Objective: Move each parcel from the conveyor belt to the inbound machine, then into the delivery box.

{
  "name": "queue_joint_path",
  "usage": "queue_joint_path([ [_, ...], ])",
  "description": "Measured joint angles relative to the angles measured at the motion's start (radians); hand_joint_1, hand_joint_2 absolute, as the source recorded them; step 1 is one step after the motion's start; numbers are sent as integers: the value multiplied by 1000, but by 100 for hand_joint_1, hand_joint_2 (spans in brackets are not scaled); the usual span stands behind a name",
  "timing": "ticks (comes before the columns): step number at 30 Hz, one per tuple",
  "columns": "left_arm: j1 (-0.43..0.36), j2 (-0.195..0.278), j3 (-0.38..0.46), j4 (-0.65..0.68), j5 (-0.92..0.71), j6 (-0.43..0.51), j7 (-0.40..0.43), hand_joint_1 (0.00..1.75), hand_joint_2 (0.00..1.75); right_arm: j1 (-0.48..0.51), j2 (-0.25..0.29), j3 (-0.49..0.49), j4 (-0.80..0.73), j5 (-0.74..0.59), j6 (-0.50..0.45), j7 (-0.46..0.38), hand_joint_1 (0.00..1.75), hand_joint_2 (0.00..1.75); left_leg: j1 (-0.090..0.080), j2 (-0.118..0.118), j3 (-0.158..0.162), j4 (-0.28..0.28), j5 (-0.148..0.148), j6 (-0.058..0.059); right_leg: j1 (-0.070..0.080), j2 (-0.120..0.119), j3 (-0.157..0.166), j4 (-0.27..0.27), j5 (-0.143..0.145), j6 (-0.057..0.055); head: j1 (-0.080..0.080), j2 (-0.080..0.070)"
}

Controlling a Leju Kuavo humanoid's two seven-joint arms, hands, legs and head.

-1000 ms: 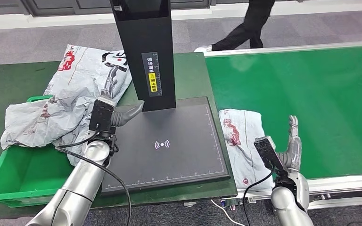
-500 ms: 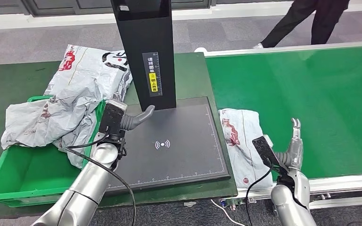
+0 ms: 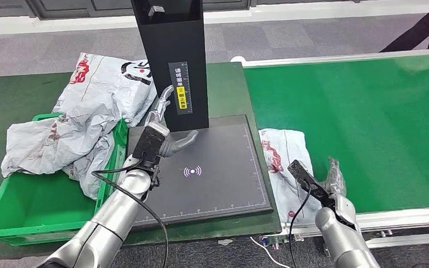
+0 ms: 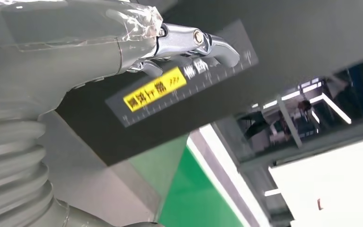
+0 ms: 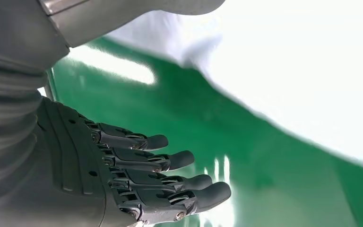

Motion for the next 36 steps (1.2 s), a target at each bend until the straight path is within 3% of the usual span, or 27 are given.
queue_joint_path([
  [5, -6, -4, -4, 13, -3, -10, -1, 0, 175, -16, -2, 2, 35, 15, 35, 14, 0, 175, 0, 0, 0, 0, 0, 0, 0, 0, 0, 0, 0, 0, 0, 0],
  [9, -24, -26, -21, 105, 16, -73, 55, 0, 175, -112, -6, 27, 192, 80, 201, 64, 0, 175, 0, 1, 3, 0, -1, 1, 0, 1, 3, -1, 0, 0, 0, 0],
  [13, -24, -31, -21, 141, 50, -99, 74, 0, 175, -144, -4, 38, 237, 89, 260, 38, 0, 175, 0, 1, 5, 0, 0, 3, 0, 1, 6, -2, 1, 2, 0, 0],
  [17, -25, -33, -21, 160, 63, -108, 81, 0, 175, -159, 4, 57, 261, 78, 348, -25, 56, 175, 1, 7, 9, 0, 0, 3, 1, 5, 9, -5, 5, 4, 0, 0],
  [21, -28, -37, -21, 174, 68, -112, 84, 0, 175, -175, 5, 70, 280, 68, 432, -81, 175, 175, 2, 16, 14, 0, -1, 4, 3, 14, 13, -7, 8, 3, 0, 0],
  [36, -60, -58, -21, 202, 68, -99, 93, 0, 175, -187, 22, 155, 296, 51, 445, -230, 175, 175, 17, 31, 36, 0, -19, -9, 16, 29, 40, -9, -2, -11, 0, 0],
])
